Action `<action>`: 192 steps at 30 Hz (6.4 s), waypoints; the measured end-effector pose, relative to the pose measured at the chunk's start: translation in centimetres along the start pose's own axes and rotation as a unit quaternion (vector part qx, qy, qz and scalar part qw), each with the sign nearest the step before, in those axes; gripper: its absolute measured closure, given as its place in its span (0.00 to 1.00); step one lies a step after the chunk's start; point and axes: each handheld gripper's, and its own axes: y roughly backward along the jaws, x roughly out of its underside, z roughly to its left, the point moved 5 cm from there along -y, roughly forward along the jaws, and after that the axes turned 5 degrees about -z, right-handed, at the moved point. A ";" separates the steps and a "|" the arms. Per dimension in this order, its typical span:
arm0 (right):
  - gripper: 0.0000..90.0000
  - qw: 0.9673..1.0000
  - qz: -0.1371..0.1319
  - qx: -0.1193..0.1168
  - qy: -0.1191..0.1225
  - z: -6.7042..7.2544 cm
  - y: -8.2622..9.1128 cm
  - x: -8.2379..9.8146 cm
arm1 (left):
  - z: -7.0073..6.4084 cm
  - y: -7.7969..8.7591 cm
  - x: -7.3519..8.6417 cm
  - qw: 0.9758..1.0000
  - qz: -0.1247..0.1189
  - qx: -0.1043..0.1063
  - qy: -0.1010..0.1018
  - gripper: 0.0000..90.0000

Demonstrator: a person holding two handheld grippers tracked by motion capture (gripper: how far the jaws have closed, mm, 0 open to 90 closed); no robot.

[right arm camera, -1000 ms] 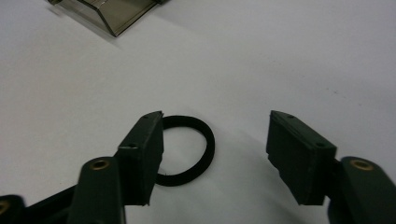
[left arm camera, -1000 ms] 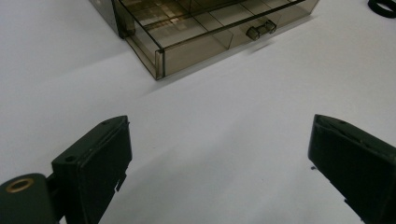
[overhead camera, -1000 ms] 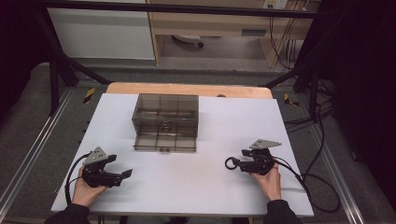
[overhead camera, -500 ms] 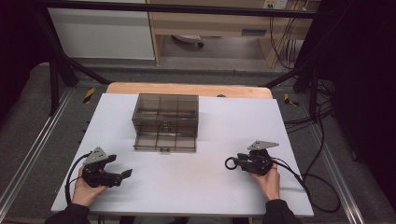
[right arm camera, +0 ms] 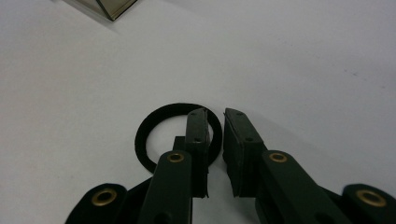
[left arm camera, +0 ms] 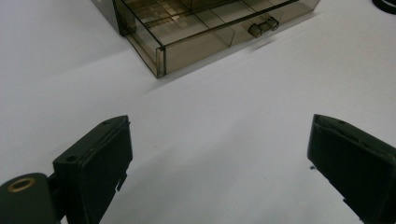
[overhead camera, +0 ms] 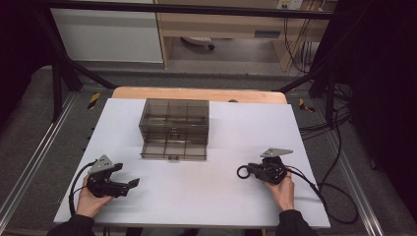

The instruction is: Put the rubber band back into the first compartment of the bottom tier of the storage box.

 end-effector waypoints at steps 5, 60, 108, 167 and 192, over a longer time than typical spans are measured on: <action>0.91 1.000 0.001 0.002 -0.004 0.0 -0.1 0.0 | 0.0 0.0 0.0 1.000 0.000 0.000 0.000 0.07; 0.96 0.999 -0.027 -0.004 -0.019 0.2 1.9 -0.8 | 0.0 -0.1 0.1 1.000 0.004 -0.001 -0.002 0.07; 0.97 0.998 -0.043 -0.030 0.045 5.4 0.4 -4.8 | 0.0 -0.1 0.1 1.000 0.005 -0.003 -0.003 0.07; 0.97 0.994 -0.063 -0.065 0.065 12.6 -7.1 -10.6 | -0.1 -0.1 0.2 1.000 0.005 -0.002 -0.003 0.07; 0.97 0.993 -0.064 -0.072 0.071 14.8 -10.5 -12.7 | -0.1 -0.1 0.2 1.000 0.008 -0.002 -0.005 0.07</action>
